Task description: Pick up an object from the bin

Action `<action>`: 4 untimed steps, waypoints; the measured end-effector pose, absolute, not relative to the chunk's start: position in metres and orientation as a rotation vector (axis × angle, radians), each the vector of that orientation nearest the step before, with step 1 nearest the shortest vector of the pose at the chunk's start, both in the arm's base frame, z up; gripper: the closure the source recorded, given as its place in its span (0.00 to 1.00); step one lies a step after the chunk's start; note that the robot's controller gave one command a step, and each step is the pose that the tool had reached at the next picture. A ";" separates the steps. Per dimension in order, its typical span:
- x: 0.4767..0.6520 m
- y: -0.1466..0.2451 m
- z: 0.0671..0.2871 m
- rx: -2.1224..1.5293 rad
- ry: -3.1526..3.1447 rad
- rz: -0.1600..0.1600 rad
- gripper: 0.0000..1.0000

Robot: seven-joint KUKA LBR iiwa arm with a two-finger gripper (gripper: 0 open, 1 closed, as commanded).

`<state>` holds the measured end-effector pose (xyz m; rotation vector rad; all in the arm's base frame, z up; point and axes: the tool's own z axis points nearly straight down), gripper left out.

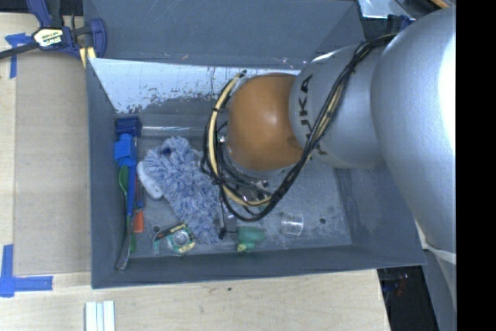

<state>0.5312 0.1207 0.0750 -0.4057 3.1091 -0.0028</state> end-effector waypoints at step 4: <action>0.532 0.118 0.090 -0.377 3.107 -0.005 1.00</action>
Offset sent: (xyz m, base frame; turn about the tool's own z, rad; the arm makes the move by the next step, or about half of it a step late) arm -0.0007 -0.0007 0.0000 0.0128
